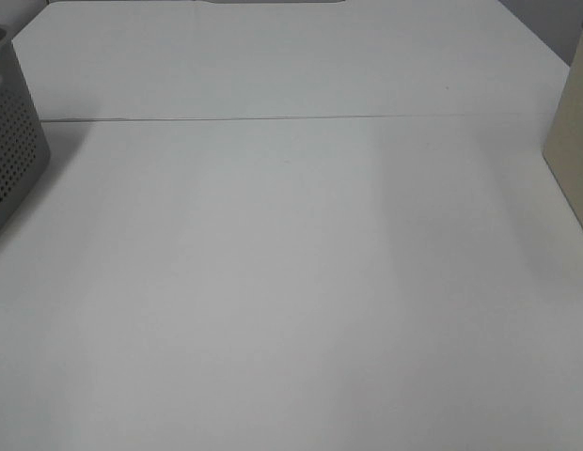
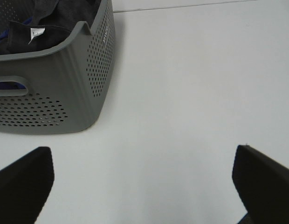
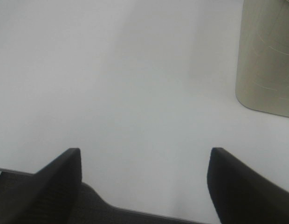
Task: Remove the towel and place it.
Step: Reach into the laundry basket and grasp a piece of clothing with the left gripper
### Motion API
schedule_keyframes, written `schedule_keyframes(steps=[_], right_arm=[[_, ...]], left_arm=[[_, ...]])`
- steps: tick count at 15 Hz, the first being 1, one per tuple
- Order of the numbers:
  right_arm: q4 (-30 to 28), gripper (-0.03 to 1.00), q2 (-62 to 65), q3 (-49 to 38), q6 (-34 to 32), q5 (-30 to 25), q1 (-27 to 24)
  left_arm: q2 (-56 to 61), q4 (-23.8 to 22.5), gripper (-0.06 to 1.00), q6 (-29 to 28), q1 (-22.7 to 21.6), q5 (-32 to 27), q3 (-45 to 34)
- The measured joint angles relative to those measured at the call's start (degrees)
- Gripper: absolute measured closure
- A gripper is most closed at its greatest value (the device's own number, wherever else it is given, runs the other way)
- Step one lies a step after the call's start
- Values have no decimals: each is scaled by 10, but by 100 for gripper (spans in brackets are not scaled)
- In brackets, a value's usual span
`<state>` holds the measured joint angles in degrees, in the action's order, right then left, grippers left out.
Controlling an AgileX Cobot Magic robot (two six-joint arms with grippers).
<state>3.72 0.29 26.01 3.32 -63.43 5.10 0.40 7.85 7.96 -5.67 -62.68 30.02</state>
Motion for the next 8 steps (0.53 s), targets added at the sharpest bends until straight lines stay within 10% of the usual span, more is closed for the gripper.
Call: schedule_keyframes(steps=[8], right_arm=[[0,24,0,0,0,0,0]], left_arm=[[0,2,-4,-2,0,1,0]])
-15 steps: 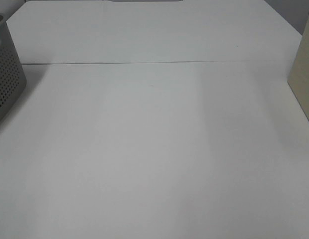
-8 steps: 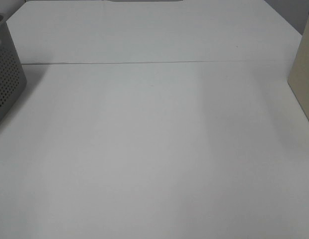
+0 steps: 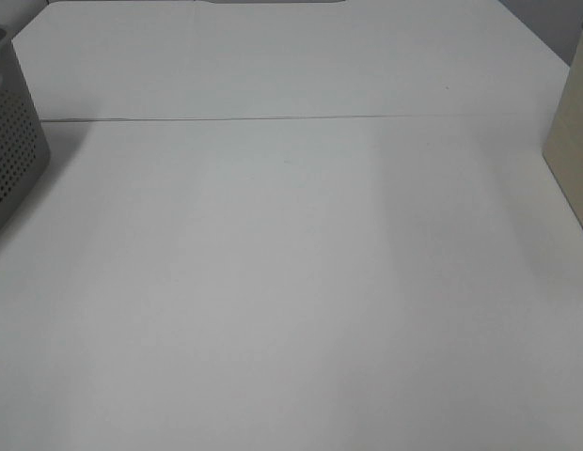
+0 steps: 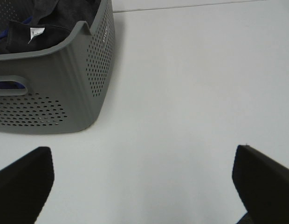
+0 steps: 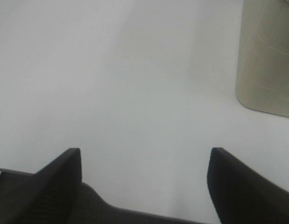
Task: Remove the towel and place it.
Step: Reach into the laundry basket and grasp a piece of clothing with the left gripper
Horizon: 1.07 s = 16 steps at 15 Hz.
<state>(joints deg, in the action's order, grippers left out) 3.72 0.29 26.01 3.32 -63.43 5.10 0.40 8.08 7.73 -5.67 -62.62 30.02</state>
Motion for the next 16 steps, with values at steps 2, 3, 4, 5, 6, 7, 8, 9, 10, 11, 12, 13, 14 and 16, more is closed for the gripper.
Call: schedule_keyframes(steps=[2,3,4,5,6,7,8,9,10,11,12,13,14,16], right_arm=[[0,24,0,0,0,0,0],[0,24,0,0,0,0,0],[0,24,0,0,0,0,0],[0,24,0,0,0,0,0],[0,24,0,0,0,0,0],[0,24,0,0,0,0,0],[0,24,0,0,0,0,0],[0,24,0,0,0,0,0],[0,24,0,0,0,0,0],[0,24,0,0,0,0,0],[0,24,0,0,0,0,0],[0,24,0,0,0,0,0],[0,24,0,0,0,0,0],[0,24,0,0,0,0,0]], left_arm=[[-5,1,-4,1,0,-1,9],[-25,-3,-4,2,0,-5,27],[-57,-5,-4,11,0,-12,52],[-78,-5,-4,20,0,-18,65],[-125,-5,-4,42,0,-25,92],[-171,-5,-4,65,0,-29,119],[-218,-6,-4,91,0,-30,150],[-328,-11,-3,156,0,-46,209],[-379,-18,-3,201,0,-62,235],[-406,-22,-3,226,0,-65,249],[-457,-37,-3,281,0,-69,280],[-504,-57,-3,323,0,-70,309],[-554,-77,-3,352,0,-70,340],[-637,-107,-3,386,0,-70,405]])
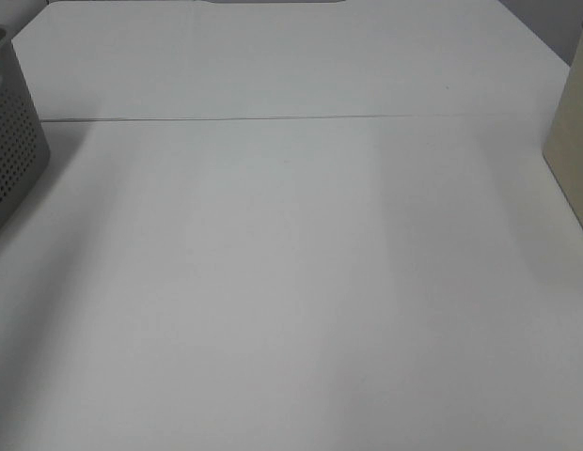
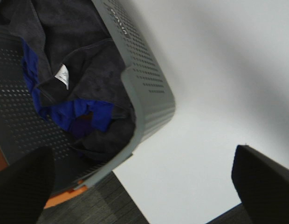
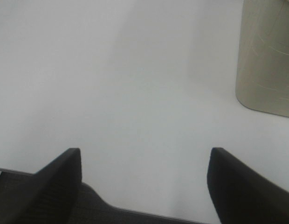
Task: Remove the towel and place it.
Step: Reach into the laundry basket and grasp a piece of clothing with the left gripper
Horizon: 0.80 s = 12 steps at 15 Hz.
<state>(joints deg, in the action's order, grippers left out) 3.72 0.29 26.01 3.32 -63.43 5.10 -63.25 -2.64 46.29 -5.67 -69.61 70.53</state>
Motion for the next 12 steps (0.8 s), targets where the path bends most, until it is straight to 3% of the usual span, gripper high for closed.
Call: schedule_keyframes(steps=[3,7,8,12], right_arm=[[0,24,0,0,0,0,0],[0,24,0,0,0,0,0],[0,24,0,0,0,0,0],[0,24,0,0,0,0,0]], left_arm=[[-97,-45,-1,25,0,0,76],[-165,-112,0,76,0,0,115],[-209,-152,0,92,0,0,133],[-312,-140,1,124,-41,56,170]])
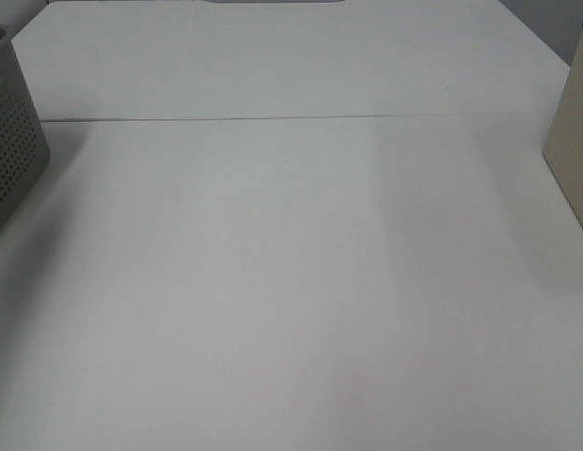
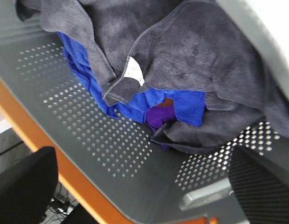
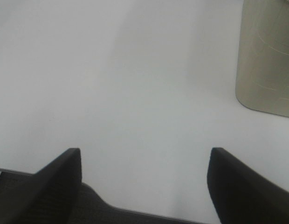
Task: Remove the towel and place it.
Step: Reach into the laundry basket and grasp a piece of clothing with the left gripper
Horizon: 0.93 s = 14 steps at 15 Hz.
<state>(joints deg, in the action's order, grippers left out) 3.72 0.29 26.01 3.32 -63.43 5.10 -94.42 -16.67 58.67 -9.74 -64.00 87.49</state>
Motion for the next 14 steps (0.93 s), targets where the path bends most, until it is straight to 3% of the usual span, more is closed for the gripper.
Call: schedule_keyframes(steps=[3,6,10,14], right_arm=[[0,24,0,0,0,0,0],[0,24,0,0,0,0,0],[0,24,0,0,0,0,0],[0,24,0,0,0,0,0]], left_arm=[[-76,5,1,26,-49,19,23],[-140,5,1,32,-71,30,70],[-242,15,1,36,-73,31,155],[-307,41,2,56,-73,33,186]])
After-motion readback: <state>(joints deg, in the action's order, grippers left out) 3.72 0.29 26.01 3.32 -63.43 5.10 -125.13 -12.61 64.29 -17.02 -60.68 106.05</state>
